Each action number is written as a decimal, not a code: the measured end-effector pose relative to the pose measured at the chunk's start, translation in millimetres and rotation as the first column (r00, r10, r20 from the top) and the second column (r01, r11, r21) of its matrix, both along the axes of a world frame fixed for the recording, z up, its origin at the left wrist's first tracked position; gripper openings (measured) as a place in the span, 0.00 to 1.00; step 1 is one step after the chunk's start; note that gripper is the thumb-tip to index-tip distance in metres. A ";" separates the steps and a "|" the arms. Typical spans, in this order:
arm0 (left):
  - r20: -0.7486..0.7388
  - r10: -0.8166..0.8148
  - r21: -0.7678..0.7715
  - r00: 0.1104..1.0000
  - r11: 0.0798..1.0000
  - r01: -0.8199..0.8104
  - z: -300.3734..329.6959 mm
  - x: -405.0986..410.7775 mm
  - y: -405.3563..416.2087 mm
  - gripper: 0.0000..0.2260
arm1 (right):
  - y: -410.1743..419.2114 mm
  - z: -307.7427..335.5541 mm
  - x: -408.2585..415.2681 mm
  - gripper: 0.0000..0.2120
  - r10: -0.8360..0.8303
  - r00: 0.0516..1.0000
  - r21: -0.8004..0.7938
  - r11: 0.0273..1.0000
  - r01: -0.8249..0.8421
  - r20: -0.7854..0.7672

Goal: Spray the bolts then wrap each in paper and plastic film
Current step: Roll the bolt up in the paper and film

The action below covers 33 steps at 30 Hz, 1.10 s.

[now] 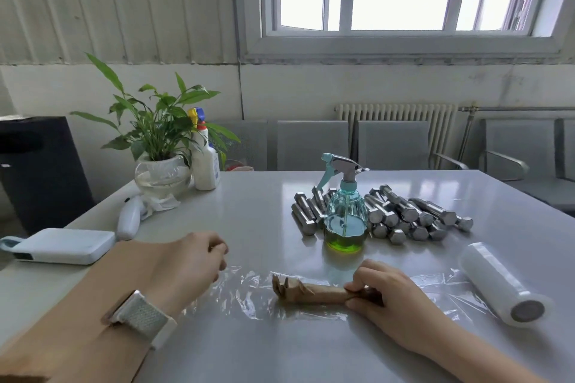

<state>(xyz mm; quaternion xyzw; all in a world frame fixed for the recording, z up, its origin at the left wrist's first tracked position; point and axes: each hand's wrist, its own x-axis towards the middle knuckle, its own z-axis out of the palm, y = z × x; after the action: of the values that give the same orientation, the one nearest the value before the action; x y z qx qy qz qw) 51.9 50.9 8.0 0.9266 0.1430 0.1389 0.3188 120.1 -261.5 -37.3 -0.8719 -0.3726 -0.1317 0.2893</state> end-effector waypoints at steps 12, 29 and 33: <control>-0.066 0.117 0.188 0.991 0.977 -0.103 -27.4 9.9 15.2 0.11 | 0.1 -1.7 1.4 0.06 0.008 1.000 0.009 1.000 -0.008 0.009; -0.037 -0.370 -0.737 0.928 0.637 0.225 13.2 40.2 -111.1 0.07 | 15.4 -0.3 1.3 0.05 0.041 0.999 0.026 0.999 -0.041 0.016; -0.181 -0.347 -0.548 0.920 0.813 0.199 -9.2 52.1 -132.9 0.04 | 15.4 -0.4 3.2 0.05 0.025 0.999 0.045 0.999 -0.024 -0.020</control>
<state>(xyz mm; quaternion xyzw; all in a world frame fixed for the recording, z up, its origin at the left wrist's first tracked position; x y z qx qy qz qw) 104.1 -81.9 -1.1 0.8267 0.0819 -0.0813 0.5507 123.3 -246.1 -37.7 -0.8619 -0.3772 -0.1275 0.3139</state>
